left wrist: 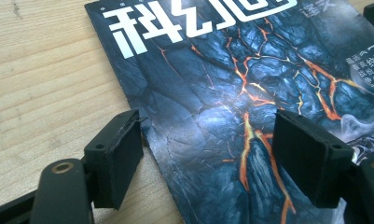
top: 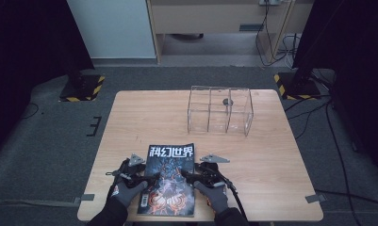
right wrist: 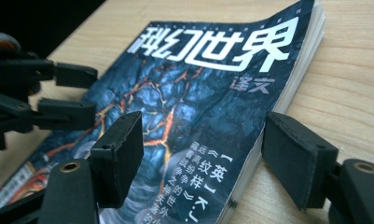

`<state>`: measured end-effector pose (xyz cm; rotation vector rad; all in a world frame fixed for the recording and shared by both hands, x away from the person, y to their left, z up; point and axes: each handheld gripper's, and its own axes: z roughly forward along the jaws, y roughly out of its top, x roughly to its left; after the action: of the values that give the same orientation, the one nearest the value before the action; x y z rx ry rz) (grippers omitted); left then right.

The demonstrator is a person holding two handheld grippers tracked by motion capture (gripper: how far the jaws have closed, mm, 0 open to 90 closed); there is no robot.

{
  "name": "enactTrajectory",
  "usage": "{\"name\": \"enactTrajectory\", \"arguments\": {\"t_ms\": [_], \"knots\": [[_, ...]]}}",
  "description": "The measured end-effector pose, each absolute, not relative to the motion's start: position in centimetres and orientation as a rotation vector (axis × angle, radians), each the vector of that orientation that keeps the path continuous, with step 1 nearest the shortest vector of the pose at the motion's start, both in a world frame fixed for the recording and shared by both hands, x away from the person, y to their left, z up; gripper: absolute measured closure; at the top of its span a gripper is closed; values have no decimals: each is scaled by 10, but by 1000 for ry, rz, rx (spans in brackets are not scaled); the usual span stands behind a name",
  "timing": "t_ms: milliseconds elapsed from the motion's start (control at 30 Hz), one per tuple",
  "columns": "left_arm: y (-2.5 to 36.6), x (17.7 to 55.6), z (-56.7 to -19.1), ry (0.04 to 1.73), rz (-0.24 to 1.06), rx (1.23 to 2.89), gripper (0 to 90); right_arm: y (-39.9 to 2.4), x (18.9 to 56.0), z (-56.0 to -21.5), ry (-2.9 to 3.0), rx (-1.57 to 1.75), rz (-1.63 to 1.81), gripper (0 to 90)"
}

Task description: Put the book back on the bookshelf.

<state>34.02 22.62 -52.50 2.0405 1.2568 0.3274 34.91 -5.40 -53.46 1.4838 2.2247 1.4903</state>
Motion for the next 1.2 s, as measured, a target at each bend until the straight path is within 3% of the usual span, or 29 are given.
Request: {"name": "enactTrajectory", "arguments": {"t_ms": [167,733,1200], "knots": [[226,340,-525,1255,332,2043,236,-55,348,-525,2178,1480,1644,350],[227,339,-526,1246,335,2040,238,-50,346,-533,2317,1436,1352,286],[227,339,-527,1262,333,2013,224,-58,348,-539,2214,1615,1514,332]]}}
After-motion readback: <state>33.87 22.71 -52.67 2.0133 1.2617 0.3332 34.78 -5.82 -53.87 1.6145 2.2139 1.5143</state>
